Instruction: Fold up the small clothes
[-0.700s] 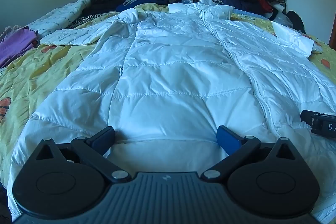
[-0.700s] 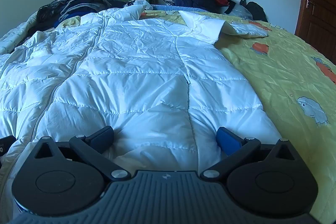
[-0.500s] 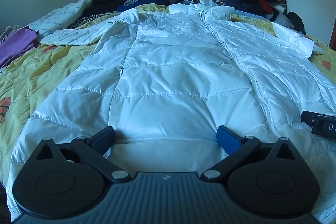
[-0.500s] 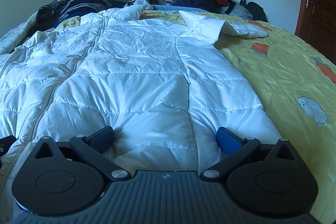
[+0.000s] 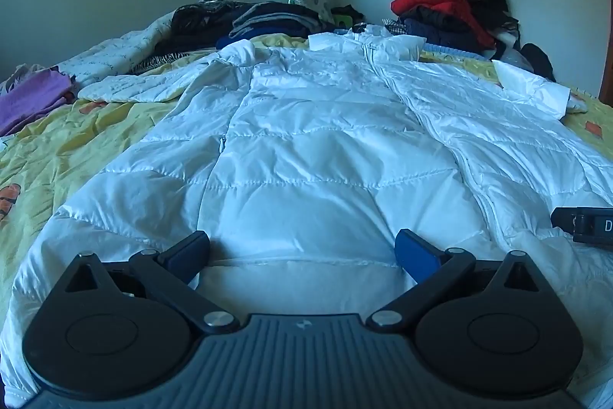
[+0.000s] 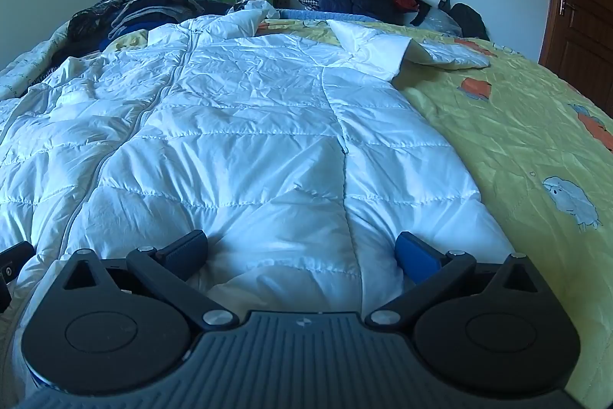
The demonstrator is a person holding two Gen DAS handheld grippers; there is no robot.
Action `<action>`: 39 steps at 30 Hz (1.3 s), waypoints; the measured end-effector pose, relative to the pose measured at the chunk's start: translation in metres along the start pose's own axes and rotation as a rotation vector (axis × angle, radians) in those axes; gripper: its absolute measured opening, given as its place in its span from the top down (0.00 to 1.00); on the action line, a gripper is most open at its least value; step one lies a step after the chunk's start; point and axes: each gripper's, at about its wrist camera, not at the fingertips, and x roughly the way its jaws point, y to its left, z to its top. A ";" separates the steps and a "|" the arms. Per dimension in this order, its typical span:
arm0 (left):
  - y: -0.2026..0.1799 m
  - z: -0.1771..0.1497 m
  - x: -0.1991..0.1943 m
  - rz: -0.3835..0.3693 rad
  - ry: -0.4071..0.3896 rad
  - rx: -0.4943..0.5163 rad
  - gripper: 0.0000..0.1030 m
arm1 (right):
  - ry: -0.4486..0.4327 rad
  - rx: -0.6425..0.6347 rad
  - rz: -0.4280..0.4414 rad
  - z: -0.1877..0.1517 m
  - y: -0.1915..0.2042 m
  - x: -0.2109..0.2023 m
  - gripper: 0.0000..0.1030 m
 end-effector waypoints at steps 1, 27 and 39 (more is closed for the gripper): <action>0.000 0.000 0.000 -0.002 -0.004 -0.002 0.00 | 0.000 0.000 0.000 0.000 0.000 0.000 0.00; 0.002 -0.007 -0.007 -0.011 -0.036 -0.019 0.00 | -0.005 -0.001 -0.005 -0.001 0.001 -0.001 0.00; 0.002 -0.008 -0.007 -0.011 -0.037 -0.019 0.00 | -0.006 -0.001 -0.004 -0.002 0.001 -0.002 0.00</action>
